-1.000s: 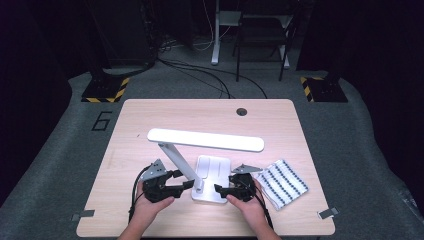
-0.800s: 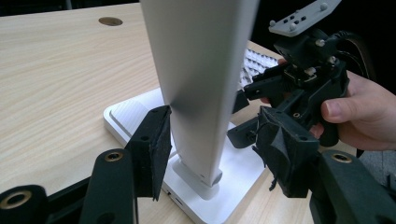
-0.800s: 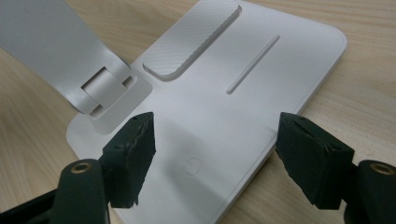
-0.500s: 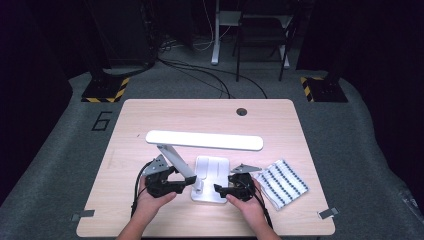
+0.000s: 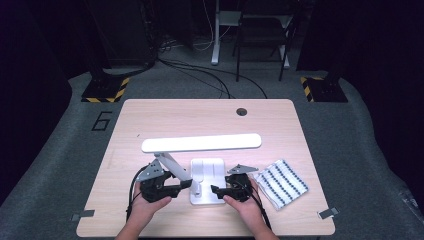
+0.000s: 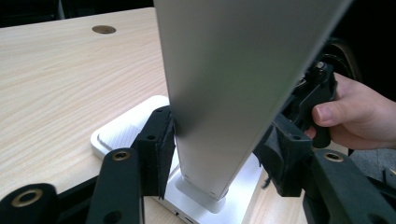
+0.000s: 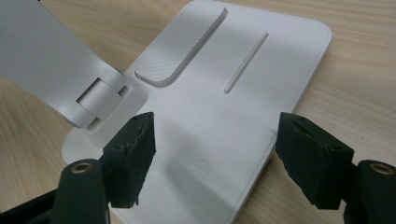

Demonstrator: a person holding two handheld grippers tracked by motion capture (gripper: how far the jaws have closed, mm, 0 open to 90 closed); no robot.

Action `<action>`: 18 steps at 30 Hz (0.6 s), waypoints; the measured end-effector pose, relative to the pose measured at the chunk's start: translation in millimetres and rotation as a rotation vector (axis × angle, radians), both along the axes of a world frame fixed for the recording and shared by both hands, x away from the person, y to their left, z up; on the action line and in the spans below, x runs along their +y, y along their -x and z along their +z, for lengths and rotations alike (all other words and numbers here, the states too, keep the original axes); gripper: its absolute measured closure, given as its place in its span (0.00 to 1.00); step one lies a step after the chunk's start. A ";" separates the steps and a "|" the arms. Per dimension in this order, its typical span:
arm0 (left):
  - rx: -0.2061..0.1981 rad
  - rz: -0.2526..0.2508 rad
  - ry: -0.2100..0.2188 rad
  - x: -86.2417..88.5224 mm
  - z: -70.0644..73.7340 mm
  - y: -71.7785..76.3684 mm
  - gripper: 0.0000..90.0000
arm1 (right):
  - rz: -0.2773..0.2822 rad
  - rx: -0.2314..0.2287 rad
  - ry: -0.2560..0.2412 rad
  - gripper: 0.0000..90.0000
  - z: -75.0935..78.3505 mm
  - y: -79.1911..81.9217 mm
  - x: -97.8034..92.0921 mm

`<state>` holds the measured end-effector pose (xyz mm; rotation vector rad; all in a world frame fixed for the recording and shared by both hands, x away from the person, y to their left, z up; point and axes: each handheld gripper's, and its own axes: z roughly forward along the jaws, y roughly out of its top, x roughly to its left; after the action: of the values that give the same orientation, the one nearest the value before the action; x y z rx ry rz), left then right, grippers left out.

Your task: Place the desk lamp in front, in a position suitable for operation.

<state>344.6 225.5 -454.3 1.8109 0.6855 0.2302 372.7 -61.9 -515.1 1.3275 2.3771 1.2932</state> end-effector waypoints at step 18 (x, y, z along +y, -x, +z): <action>-0.017 0.011 0.020 19.9 -1.4 10.9 0.62 | 0.008 -0.011 0.016 0.34 -0.5 6.0 9.9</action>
<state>333.7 245.4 -455.8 1.7846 0.6837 0.2449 366.7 -52.0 -515.7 1.3049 2.3823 1.2781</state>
